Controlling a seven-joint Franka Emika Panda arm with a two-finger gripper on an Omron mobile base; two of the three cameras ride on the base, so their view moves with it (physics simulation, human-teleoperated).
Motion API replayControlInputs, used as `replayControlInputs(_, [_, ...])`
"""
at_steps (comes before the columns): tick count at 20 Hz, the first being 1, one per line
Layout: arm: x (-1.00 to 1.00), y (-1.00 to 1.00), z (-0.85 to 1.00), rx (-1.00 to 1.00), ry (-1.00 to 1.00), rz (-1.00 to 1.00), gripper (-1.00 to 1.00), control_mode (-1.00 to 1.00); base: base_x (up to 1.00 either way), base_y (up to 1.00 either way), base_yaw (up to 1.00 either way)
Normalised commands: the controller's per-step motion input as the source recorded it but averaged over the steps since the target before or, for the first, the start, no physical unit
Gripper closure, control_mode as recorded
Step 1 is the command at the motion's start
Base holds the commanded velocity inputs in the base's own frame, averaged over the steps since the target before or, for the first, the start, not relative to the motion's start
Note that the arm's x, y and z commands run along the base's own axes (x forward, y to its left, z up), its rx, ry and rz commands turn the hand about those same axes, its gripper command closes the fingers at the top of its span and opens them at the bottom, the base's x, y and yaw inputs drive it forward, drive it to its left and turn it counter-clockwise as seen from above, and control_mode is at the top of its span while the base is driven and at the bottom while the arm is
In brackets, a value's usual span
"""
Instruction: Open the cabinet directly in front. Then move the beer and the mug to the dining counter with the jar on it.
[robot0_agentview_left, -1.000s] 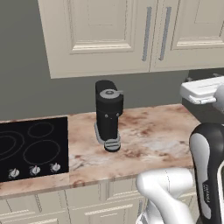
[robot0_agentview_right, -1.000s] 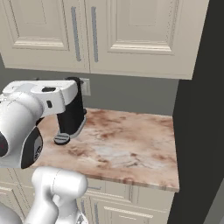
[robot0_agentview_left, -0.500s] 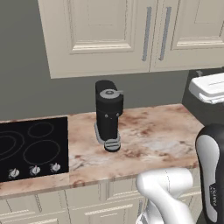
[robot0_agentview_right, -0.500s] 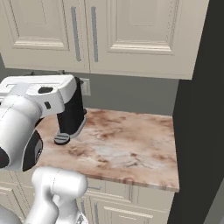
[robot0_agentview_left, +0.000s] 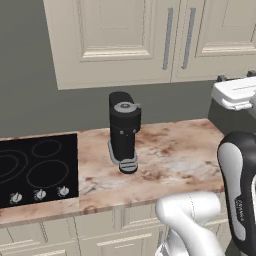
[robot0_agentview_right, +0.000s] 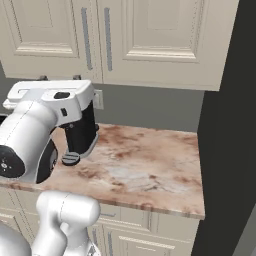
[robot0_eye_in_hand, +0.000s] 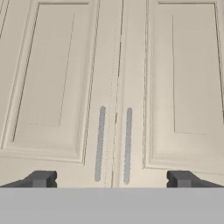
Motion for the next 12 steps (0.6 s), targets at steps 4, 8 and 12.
replayControlInputs(4, [0.64, -0.09, 0.00, 0.03, -0.01, 0.00, -1.00, -1.00, 0.00, 0.00, 0.00])
replayControlInputs(8, [0.71, -0.05, 0.00, 0.02, 0.00, 0.00, -1.00, -1.00, 0.00, 0.00, 0.00])
replayControlInputs(12, [0.78, -0.03, 0.00, 0.00, 0.02, 0.00, -1.00, -1.00, 0.00, 0.00, 0.00])
